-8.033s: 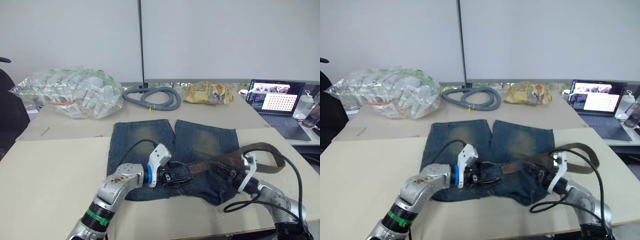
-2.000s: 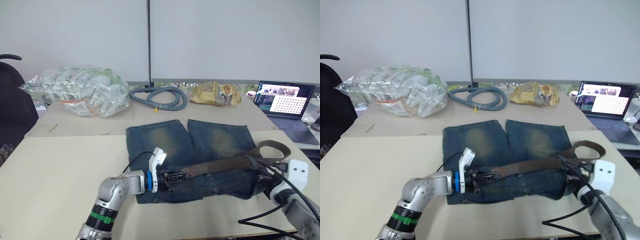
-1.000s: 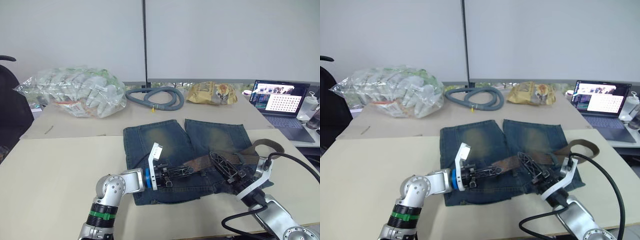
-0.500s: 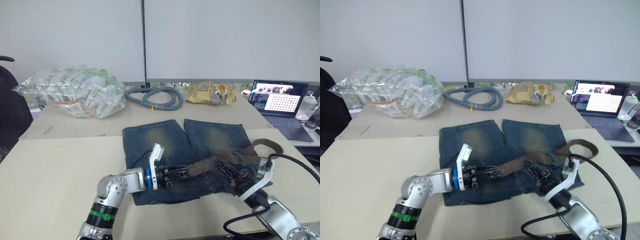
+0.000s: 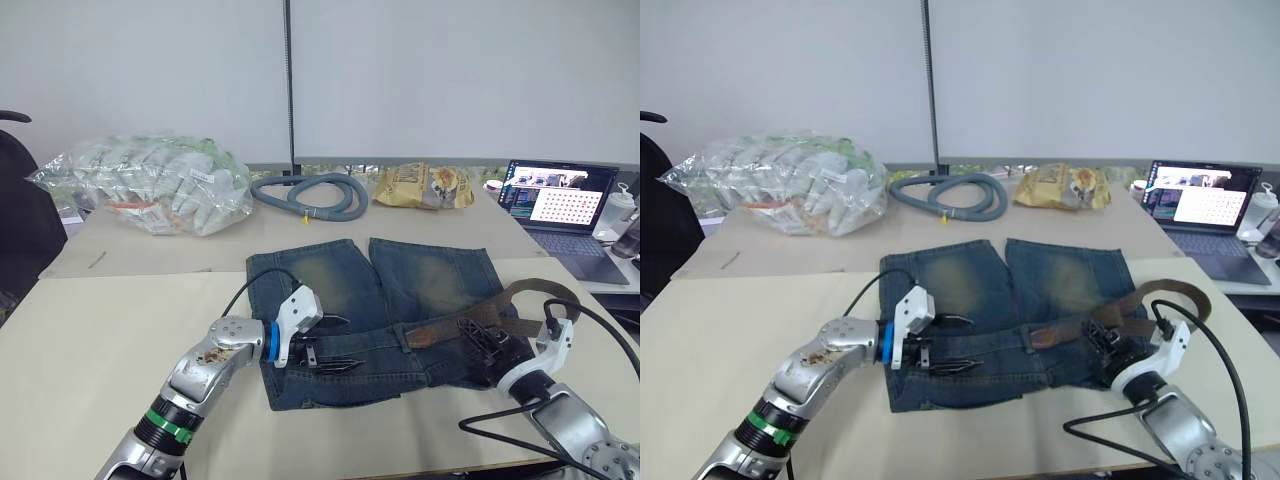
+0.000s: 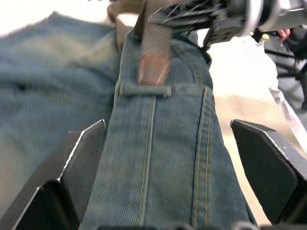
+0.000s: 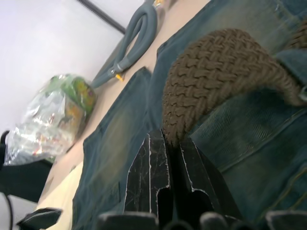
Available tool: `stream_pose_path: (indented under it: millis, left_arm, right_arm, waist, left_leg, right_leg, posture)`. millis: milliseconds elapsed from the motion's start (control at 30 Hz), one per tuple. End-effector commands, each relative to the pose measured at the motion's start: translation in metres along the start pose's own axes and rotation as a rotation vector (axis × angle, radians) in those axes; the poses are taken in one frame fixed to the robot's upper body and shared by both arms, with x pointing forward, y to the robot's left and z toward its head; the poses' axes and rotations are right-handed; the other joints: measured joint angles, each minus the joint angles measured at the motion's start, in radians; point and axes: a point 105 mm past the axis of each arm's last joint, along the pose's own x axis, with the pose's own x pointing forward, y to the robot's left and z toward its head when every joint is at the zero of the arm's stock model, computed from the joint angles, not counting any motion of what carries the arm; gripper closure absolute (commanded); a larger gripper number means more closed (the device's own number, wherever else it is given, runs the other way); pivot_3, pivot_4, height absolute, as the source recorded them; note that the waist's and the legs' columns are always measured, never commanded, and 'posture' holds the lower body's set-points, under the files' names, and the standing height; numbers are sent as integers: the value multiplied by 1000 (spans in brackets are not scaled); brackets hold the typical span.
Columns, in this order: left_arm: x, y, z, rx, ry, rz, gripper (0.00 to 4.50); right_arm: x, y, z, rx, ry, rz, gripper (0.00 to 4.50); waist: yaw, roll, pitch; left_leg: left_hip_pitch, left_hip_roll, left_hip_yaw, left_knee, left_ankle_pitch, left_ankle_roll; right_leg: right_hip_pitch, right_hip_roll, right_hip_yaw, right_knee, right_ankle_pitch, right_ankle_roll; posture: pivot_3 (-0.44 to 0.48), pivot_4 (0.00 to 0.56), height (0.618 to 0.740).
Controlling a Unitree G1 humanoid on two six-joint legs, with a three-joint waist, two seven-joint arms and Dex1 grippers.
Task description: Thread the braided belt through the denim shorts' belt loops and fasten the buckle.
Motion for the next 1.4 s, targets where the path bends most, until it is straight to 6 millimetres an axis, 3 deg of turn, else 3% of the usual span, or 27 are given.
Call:
stream_pose_path:
  millis: [33,800,1033,1167,1400]
  left_arm:
    - [1,-4,15,54,-43,-31,28]
    - [0,-2,-3,8,-9,-4,28]
    - [8,2,-29,-238,-22,76,28]
    - [17,-2,-30,-378,-59,70,28]
    - [27,-8,-40,-450,-4,39,28]
  right_arm:
    - [-2,-3,18,-1,-78,-18,4500]
    - [22,28,-44,11,105,73,4500]
    - [26,41,-58,31,148,131,4500]
    - [27,39,-56,29,139,123,4500]
    - [26,42,-56,24,132,133,4500]
  waist:
    - [0,0,0]
    - [-3,0,0]
    - [-5,0,0]
    - [-5,0,0]
    - [-5,0,0]
  left_leg:
    - [0,0,0,0,0,0]
    - [0,0,0,1,0,1]
    - [0,0,0,1,0,1]
    - [0,0,0,2,0,1]
    - [1,0,0,2,0,1]
  right_leg:
    - [0,0,0,0,1,1]
    - [0,6,-3,2,2,4]
    - [0,7,-3,2,2,4]
    - [0,9,-4,3,2,4]
    - [0,11,-4,4,2,5]
  posture:
    - [0,150,740]
    - [0,150,740]
    - [0,150,740]
    - [0,150,740]
    - [0,150,740]
